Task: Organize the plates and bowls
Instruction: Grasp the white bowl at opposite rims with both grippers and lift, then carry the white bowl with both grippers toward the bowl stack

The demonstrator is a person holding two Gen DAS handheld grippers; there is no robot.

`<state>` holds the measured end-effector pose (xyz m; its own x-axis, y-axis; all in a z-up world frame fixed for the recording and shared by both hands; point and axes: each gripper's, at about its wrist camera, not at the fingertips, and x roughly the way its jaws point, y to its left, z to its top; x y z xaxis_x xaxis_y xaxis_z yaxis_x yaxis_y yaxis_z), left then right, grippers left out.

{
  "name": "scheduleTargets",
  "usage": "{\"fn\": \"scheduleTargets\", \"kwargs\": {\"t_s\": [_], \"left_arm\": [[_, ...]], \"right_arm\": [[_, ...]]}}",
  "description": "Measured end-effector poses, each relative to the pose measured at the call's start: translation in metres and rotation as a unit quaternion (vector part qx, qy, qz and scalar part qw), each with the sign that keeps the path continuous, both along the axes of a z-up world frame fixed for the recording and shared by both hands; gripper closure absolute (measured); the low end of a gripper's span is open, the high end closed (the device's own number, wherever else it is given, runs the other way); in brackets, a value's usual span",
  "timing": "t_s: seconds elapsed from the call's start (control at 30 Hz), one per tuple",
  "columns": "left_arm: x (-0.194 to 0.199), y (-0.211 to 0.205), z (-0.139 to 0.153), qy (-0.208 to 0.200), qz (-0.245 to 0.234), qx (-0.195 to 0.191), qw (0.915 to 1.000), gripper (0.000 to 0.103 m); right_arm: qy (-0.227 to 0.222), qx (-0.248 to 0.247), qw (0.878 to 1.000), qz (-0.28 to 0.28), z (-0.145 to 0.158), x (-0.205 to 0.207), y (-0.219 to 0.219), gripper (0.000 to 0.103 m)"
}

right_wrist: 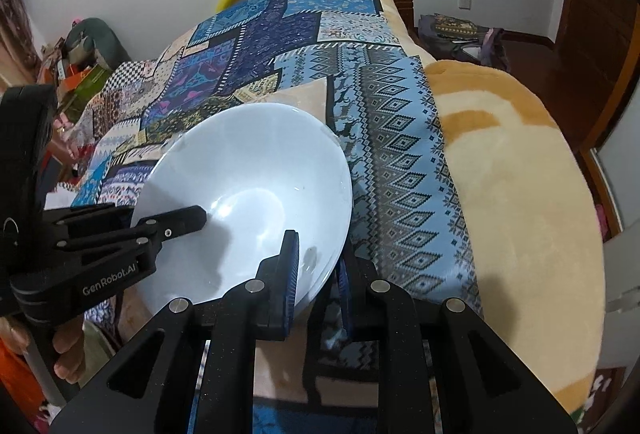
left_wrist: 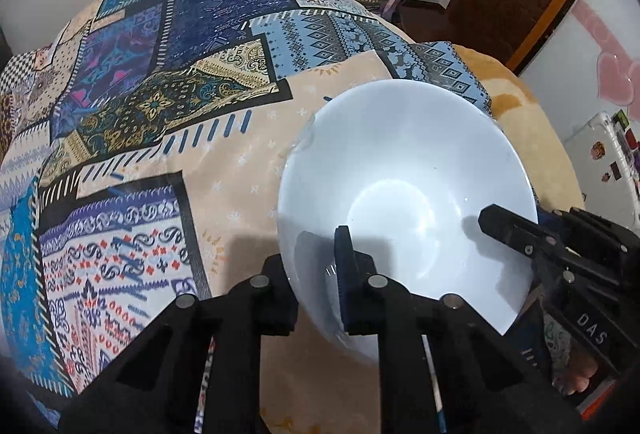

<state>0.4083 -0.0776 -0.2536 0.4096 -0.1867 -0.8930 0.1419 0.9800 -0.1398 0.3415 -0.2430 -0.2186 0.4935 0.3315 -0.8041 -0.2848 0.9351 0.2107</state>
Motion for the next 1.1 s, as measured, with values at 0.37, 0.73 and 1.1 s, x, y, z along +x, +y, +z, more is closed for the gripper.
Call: {"fn": "scheduleTargets", "kwargs": {"t_s": [0.37, 0.73, 1.1], "left_arm": [[-0.048, 0.004, 0.042, -0.026, -0.001, 0.01, 0.9996, 0.088], [-0.106, 0.02, 0.097, -0.067, 0.013, -0.001, 0.9976, 0.088], [-0.164, 0.047, 0.135, -0.106, 0.027, 0.006, 0.9939, 0.088]], "right_arm": [[-0.028, 0.004, 1.0, -0.001, 0.034, -0.04, 0.008, 0.087], [-0.068, 0.019, 0.997, 0.008, 0.075, -0.08, 0.022, 0.087], [-0.095, 0.023, 0.995, 0.027, 0.098, -0.12, 0.048, 0.087]]}}
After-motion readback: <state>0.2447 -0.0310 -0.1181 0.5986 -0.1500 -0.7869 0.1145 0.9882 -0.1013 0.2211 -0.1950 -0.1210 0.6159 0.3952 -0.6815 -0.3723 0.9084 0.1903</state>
